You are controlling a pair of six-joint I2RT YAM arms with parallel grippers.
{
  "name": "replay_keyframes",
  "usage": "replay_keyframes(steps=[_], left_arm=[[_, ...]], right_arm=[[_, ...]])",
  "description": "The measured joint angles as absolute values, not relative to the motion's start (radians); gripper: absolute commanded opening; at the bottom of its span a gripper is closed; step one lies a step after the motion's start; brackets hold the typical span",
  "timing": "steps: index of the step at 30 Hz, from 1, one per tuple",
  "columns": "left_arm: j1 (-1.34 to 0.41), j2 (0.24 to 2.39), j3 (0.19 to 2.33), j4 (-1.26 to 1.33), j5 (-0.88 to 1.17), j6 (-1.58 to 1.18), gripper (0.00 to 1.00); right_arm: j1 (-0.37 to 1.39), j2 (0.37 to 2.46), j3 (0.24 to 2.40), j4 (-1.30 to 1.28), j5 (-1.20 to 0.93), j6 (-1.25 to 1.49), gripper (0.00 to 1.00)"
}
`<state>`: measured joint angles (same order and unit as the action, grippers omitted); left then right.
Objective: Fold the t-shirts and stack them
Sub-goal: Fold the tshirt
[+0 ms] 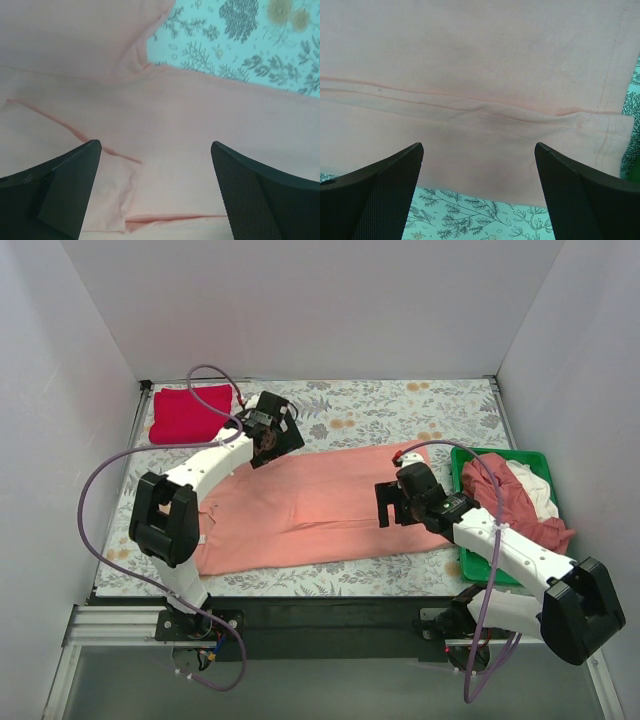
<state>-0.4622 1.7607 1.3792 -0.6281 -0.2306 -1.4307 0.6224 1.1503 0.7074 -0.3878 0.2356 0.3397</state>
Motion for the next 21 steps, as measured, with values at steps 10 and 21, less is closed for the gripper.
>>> replay_keyframes(steps=[10, 21], left_arm=[[-0.296, 2.057, 1.744, -0.683, -0.294, -1.423, 0.93], [-0.189, 2.432, 2.168, -0.777, -0.363, -1.363, 0.92]], right_arm=[[0.598, 1.118, 0.707, -0.388, 0.245, 0.341, 0.98], [0.566, 1.099, 0.697, -0.389, 0.249, 0.336, 0.98]])
